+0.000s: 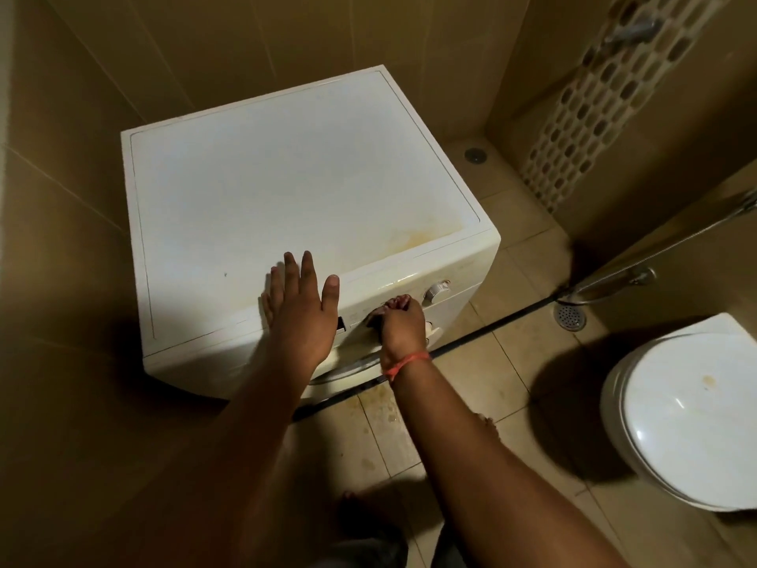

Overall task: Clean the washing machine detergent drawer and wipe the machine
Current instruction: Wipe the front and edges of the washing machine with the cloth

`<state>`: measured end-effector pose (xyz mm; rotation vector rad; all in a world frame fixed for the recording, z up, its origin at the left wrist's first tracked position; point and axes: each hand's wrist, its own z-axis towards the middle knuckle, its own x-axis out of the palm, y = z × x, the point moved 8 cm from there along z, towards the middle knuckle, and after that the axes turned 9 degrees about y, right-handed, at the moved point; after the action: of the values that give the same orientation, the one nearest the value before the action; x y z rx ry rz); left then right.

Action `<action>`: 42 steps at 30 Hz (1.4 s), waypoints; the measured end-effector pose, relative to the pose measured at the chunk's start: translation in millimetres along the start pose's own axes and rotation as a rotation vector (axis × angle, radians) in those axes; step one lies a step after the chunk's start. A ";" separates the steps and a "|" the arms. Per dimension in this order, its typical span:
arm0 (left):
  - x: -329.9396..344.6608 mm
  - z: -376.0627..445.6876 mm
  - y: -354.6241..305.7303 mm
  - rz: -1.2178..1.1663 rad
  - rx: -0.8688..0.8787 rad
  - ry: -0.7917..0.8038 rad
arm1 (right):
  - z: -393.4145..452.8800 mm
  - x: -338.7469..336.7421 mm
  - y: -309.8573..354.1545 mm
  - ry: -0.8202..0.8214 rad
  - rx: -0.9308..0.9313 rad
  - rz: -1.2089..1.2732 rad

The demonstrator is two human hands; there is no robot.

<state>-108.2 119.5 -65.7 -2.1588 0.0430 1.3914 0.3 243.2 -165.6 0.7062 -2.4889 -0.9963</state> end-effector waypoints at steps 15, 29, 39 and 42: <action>4.9 4.8 -55.1 0.045 -0.119 -0.079 | 45.9 -87.3 13.5 0.045 0.119 0.134; 28.5 32.7 -104.9 0.014 -0.070 -0.050 | 52.8 -158.6 107.7 -0.295 -0.209 0.186; 10.2 40.6 -103.3 0.069 0.014 -0.062 | -12.1 -46.8 80.9 -0.042 -0.445 -0.403; 2.2 41.4 -96.0 0.072 0.068 -0.048 | -12.7 -48.1 83.3 -0.104 -0.446 -0.327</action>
<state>-110.8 220.3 -37.9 -2.0860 0.1496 1.4603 19.5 316.1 -104.4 0.9428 -2.1484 -1.6748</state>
